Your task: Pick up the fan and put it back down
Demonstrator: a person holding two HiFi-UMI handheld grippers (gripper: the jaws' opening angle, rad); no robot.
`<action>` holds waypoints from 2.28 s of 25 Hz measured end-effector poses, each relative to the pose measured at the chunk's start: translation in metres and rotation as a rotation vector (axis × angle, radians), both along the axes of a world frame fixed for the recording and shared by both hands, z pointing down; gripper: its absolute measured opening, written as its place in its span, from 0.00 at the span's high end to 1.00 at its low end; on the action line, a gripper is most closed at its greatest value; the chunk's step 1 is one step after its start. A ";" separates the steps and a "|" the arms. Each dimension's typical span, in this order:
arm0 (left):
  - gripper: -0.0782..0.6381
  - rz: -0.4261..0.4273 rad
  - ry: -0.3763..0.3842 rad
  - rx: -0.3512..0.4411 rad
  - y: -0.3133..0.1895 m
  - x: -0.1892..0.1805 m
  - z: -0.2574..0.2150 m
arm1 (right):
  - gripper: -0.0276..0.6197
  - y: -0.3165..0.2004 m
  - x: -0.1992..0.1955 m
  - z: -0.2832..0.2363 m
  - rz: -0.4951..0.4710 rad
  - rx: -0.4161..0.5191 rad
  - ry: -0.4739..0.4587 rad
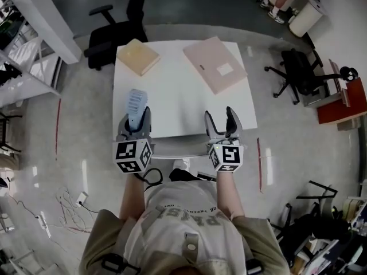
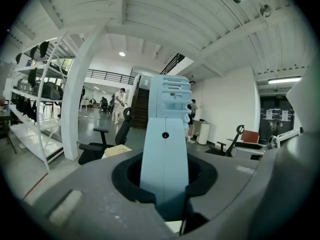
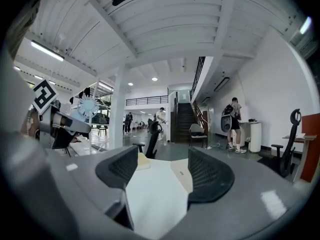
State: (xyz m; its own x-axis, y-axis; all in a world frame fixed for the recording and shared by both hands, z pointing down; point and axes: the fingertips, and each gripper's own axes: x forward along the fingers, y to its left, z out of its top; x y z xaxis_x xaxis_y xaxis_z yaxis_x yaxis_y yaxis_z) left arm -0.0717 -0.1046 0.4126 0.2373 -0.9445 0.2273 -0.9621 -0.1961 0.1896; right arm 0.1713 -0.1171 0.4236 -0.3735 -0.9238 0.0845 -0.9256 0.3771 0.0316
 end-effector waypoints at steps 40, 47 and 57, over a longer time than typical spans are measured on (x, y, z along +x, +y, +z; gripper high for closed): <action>0.75 0.493 -0.251 -0.296 -0.026 0.035 0.099 | 0.51 -0.058 -0.045 0.023 -0.249 -0.073 -0.046; 0.75 0.663 -0.330 -0.345 -0.020 0.050 0.122 | 0.49 -0.037 -0.092 0.034 -0.560 -0.167 -0.056; 0.75 0.926 -0.465 -0.366 0.001 0.073 0.147 | 0.40 0.002 -0.134 0.056 -0.859 -0.309 0.070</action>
State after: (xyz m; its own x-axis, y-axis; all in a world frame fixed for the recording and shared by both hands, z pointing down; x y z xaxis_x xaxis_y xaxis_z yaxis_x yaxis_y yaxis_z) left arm 0.0013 -0.1034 0.5592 0.6378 -0.3023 0.7084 -0.4641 -0.8849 0.0403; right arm 0.0376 -0.1153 0.4798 -0.9067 -0.2631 0.3297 -0.3224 0.9362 -0.1397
